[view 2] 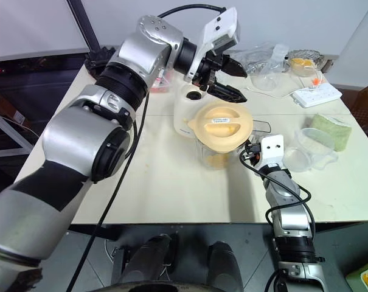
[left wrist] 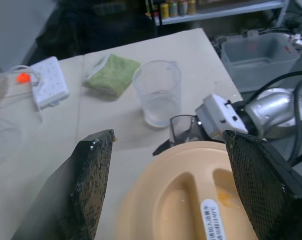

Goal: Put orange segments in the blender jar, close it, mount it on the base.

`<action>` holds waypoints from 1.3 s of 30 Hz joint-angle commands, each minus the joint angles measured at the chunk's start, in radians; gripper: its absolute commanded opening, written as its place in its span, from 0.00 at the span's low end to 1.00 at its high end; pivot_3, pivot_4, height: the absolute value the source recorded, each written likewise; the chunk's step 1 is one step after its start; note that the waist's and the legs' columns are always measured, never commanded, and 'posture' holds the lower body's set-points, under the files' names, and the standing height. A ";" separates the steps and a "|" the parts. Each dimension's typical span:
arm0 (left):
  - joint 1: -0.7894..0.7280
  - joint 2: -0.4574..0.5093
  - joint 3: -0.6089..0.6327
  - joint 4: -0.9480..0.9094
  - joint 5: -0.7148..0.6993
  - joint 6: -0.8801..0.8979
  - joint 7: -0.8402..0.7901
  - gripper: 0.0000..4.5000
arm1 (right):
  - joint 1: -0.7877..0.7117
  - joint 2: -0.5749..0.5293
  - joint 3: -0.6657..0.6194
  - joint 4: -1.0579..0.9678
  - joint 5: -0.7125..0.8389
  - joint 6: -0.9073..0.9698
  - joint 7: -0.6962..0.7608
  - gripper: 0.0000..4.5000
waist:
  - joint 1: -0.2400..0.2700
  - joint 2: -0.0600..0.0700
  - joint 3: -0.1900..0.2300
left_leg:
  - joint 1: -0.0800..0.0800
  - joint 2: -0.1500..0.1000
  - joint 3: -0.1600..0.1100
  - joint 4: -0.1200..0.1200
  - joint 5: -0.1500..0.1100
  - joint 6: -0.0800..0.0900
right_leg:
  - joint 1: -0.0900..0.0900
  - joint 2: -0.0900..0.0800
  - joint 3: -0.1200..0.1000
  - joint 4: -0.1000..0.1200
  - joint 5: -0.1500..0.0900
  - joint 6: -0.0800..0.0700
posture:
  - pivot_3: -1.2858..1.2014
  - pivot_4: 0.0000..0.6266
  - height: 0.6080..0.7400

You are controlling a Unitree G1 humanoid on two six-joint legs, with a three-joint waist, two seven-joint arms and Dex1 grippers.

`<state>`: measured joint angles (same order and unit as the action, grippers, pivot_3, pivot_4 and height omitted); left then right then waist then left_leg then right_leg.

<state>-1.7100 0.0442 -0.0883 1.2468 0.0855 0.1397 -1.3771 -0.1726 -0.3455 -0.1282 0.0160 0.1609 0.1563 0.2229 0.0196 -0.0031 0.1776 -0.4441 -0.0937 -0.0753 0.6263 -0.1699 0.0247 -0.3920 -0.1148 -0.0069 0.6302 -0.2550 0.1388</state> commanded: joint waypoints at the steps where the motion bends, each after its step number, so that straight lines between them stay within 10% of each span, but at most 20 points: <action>1: 0.007 0.015 -0.005 -0.024 -0.004 -0.009 0.002 0.81 | 0.003 -0.024 -0.015 0.035 -0.037 0.001 -0.008 0.21 | -0.006 0.000 0.000 | 0.000 0.000 0.000 0.000 0.000 0.000 | 0.000 0.000 0.000 0.000 0.000 0.000 | 0.52 0.24 1.00; 11: 0.104 0.013 -0.121 -0.026 0.080 -0.048 -0.026 0.81 | 0.008 -0.024 -0.015 0.033 -0.036 0.002 -0.004 0.21 | -0.007 0.000 0.000 | 0.000 0.000 0.000 0.000 0.000 0.000 | 0.000 0.000 0.000 0.000 0.000 0.000 | 0.52 0.24 1.00; 14: 0.121 -0.001 -0.140 -0.014 0.099 -0.061 -0.010 0.99 | 0.012 -0.021 -0.013 0.024 -0.036 0.003 -0.005 0.21 | -0.006 0.000 0.000 | 0.000 0.000 0.000 0.000 0.000 0.000 | 0.000 0.000 0.000 0.000 0.000 0.000 | 0.52 0.24 1.00; 39: 0.151 0.013 -0.171 -0.106 0.092 -0.096 -0.076 1.00 | -0.013 -0.013 -0.004 0.049 -0.037 -0.010 -0.012 0.21 | -0.009 0.000 0.000 | 0.001 0.000 0.000 0.000 0.000 -0.001 | 0.000 0.000 0.000 0.000 0.000 0.000 | 0.52 0.24 1.00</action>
<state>-1.5639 0.0529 -0.2564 1.1606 0.1843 0.0374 -1.4334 -0.1834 -0.3409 -0.1191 0.0322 0.1588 0.1396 0.2242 0.0107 -0.0029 0.1775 -0.4435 -0.0937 -0.0757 0.6264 -0.1703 0.0241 -0.3920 -0.1149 -0.0065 0.6303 -0.2552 0.1389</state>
